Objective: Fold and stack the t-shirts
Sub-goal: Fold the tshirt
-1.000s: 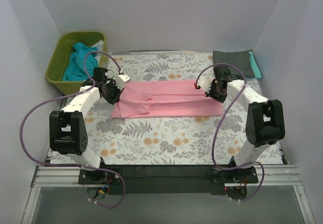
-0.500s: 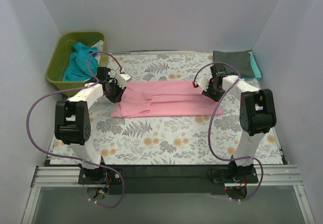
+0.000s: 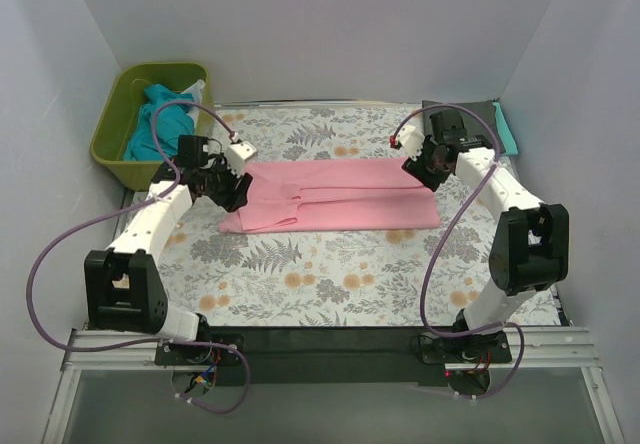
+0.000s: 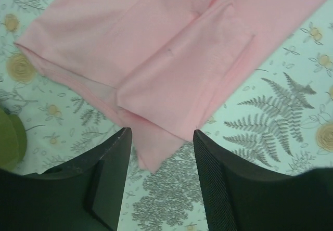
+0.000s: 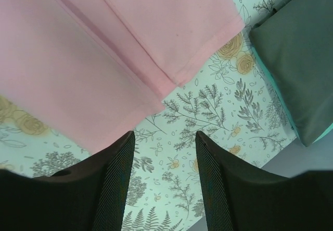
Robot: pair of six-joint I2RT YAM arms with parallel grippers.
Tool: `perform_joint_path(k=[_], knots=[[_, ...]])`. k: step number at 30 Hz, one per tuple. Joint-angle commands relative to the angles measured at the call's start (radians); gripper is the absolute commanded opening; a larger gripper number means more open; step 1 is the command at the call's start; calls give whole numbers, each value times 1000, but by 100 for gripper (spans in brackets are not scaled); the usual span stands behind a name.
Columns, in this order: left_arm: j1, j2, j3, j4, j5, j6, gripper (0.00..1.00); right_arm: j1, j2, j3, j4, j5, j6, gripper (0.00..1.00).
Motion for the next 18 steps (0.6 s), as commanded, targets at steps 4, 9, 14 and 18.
perform_joint_path(k=[4, 9, 14, 18], knots=[[-93, -105, -166, -11, -18, 19, 48, -6, -71, -51, -62, -118, 123, 49], [-144, -84, -223, 55, -84, 55, 43, -6, -76, -74, -70, -132, 135, 49], [-152, -27, -240, 90, -151, 62, 41, -5, -68, -69, -82, -136, 132, 49], [-152, -3, -255, 125, -187, 101, 41, -6, -63, -73, -84, -132, 127, 49]])
